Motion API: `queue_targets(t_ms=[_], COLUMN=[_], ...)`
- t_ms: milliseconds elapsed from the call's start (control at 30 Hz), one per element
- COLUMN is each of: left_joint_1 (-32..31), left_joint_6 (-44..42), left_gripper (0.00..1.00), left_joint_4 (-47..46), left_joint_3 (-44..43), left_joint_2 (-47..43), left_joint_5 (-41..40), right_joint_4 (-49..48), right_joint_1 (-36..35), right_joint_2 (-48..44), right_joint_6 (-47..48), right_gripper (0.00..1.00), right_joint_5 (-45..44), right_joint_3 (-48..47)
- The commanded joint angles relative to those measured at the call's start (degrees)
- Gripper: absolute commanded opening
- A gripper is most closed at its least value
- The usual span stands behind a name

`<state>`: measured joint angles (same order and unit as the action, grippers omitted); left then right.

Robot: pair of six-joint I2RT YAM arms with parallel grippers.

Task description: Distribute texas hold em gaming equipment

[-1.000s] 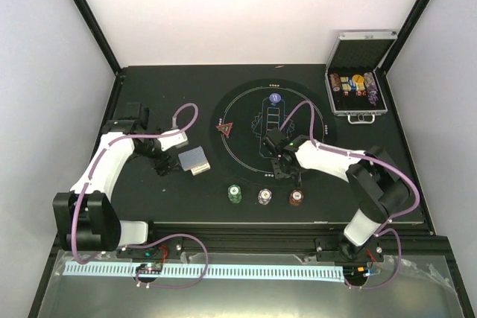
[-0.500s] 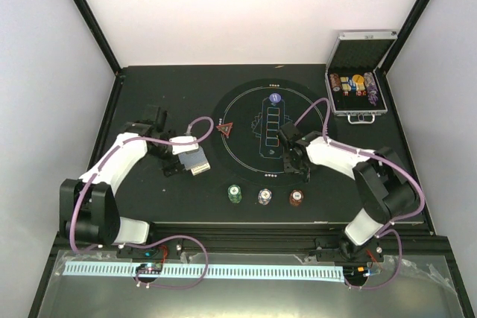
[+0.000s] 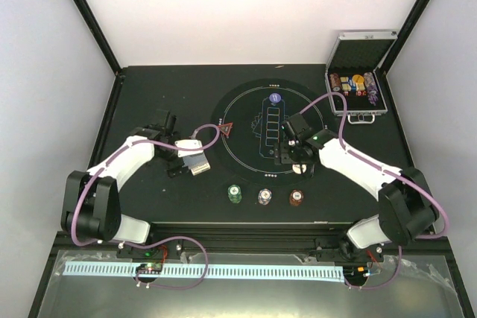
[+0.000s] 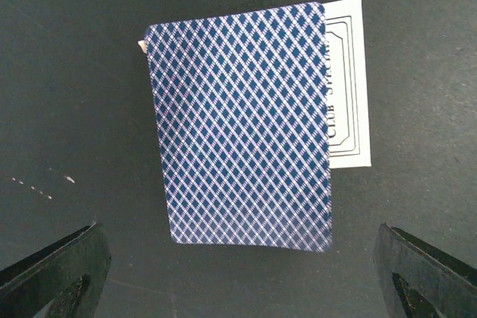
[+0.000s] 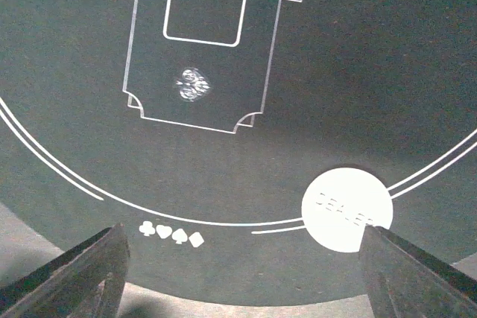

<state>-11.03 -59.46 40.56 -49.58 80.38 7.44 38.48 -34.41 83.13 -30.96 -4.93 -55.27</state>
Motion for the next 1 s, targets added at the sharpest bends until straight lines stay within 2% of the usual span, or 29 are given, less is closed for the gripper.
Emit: queue_targets(t_ms=[0, 333, 633, 967], left_joint_1=[-0.7, 0.0, 2.1, 4.9], left_joint_6=[1.6, 1.4, -0.9, -4.5], left_gripper=[0.99, 0.99, 0.99, 0.99], left_joint_4=[-3.6, -3.7, 1.6, 9.6], left_joint_3=[0.7, 0.5, -4.4, -10.3], left_joint_2=[1.3, 1.5, 1.5, 6.8], left_joint_5=[-1.0, 2.4, 6.3, 9.8], right_joint_4=[-2.7, -4.7, -5.2, -4.8], right_joint_1=[-0.4, -1.0, -2.1, -3.3], right_joint_2=[-2.0, -2.5, -3.2, -3.2], right_joint_6=[-1.2, -1.1, -1.4, -1.5], right_gripper=[0.88, 0.98, 0.98, 0.99], right_joint_5=[4.2, 6.9, 7.6, 8.0], right_joint_3=[-0.3, 1.6, 3.1, 2.3])
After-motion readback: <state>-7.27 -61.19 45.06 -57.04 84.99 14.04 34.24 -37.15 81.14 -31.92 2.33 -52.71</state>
